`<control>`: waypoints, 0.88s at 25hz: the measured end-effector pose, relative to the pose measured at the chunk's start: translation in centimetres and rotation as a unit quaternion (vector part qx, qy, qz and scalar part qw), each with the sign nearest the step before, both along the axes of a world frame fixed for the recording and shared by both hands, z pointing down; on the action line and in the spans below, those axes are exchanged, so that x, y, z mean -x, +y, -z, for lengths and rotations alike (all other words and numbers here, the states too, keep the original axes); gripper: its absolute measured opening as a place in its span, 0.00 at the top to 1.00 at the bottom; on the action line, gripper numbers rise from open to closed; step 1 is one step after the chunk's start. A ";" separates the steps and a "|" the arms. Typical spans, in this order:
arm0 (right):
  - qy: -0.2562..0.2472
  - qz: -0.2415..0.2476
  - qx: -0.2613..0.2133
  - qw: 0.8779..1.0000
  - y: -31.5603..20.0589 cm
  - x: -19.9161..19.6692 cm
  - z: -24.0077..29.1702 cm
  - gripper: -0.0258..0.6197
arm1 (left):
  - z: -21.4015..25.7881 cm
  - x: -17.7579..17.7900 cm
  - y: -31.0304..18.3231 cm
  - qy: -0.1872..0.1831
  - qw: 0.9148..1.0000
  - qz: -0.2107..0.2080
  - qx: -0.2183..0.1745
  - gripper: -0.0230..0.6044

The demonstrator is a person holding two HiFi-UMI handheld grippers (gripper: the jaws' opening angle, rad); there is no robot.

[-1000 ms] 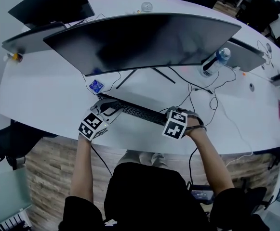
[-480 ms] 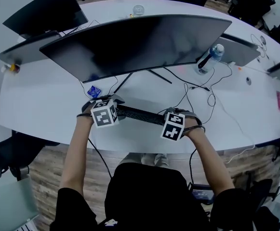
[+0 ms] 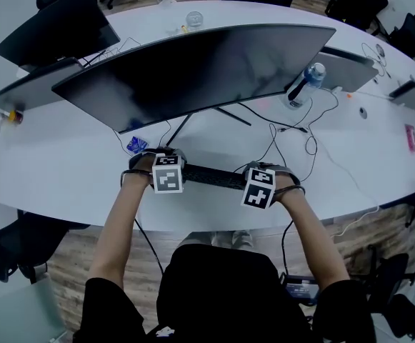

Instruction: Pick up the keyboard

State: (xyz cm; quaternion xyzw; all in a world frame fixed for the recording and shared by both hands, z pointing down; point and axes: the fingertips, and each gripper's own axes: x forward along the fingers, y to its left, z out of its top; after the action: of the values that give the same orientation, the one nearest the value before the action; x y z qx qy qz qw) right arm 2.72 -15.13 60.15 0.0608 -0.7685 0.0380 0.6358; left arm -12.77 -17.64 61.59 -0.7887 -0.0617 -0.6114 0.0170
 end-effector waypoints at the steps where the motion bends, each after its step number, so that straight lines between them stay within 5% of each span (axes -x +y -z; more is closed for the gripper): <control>1: 0.000 -0.001 0.001 1.000 0.0 0.0 0.0 0.77 | -0.2 0.0 -0.1 -0.003 1.000 -0.001 -0.002 0.61; 8: 0.000 -0.002 0.005 1.000 0.5 0.3 0.0 0.77 | -2.6 0.2 0.6 -0.047 0.998 -0.034 -0.022 0.72; 22: 0.038 0.000 0.034 0.999 1.0 0.1 -2.2 0.77 | -2.3 -0.2 1.7 -0.014 0.999 -0.034 -0.020 0.82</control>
State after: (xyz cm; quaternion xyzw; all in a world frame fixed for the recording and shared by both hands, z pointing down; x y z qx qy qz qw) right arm 2.61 -14.15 62.36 0.0407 -0.7418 0.0620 0.6665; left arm -12.56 -15.94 63.94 -0.7767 -0.0764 -0.6229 0.0529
